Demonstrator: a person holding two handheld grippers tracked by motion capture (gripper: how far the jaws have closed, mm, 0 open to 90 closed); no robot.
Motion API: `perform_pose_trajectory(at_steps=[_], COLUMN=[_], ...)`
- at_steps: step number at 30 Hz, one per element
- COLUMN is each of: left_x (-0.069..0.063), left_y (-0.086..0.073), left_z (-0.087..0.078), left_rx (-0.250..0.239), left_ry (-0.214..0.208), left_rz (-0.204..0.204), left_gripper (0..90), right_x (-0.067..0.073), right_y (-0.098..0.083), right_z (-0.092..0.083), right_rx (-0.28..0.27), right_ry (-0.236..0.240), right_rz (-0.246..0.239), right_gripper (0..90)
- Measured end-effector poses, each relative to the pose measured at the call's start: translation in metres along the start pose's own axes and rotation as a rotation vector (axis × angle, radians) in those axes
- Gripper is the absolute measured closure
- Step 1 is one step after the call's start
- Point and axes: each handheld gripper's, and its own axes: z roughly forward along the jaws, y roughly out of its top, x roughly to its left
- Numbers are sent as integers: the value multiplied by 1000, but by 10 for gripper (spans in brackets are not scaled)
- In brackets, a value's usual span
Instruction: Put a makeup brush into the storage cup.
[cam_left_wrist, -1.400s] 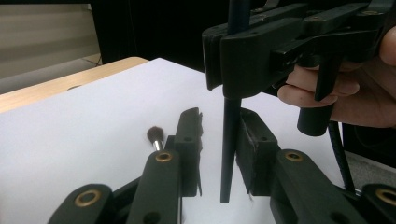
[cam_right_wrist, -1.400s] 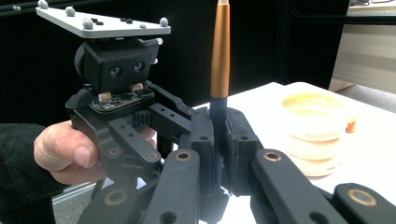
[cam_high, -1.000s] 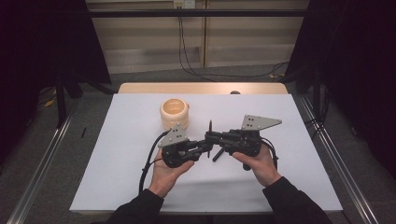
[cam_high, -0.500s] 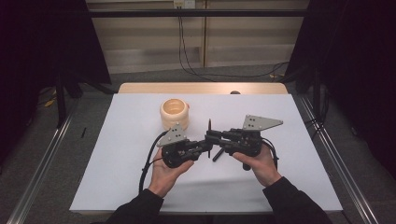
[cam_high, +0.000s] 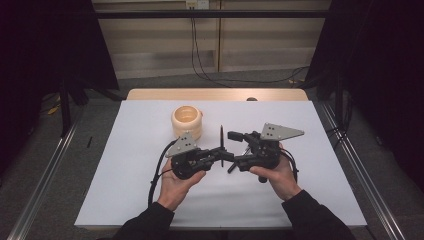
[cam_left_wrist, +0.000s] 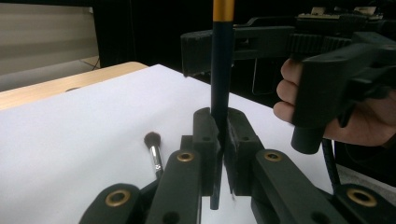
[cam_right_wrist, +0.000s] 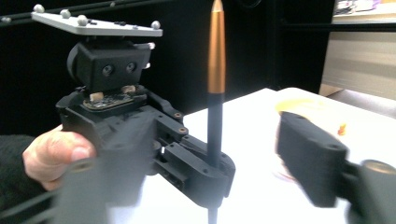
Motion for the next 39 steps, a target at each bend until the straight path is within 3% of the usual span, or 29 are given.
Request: perform_pose_trajectory(at_steps=[5,9,17,20,26,30,33,39], left_x=[3,6,14,17,24,29,30,39], left_y=[2,3,6,7,9,15,18,18], left_z=[-5,-9,-17,-20,-25,-29,-32,-37], left_rx=[-19,-28,-43,-47,-46,-58,-67,-63], left_ry=[22,40,79,81,111,112,112,164], left_rz=[-28,-28,-41,-45,-47,-37,-43,-52], left_gripper=[843,844,844,844,844,844,845,844], right_x=[-2,-3,-2,-4,-9,-10,-9,-5], right_y=[-1,-3,-5,-9,-20,-24,-26,-35], right_z=[-3,-8,-23,-31,-49,-63,-67,-81], right_rx=[-4,-10,-16,3,10,1,-5,7], right_ry=[-18,-21,-45,-72,-112,-158,-165,-217], right_rz=[17,2,1,-9,20,23,21,2], right_gripper=[91,10,15,17,18,17,9,0])
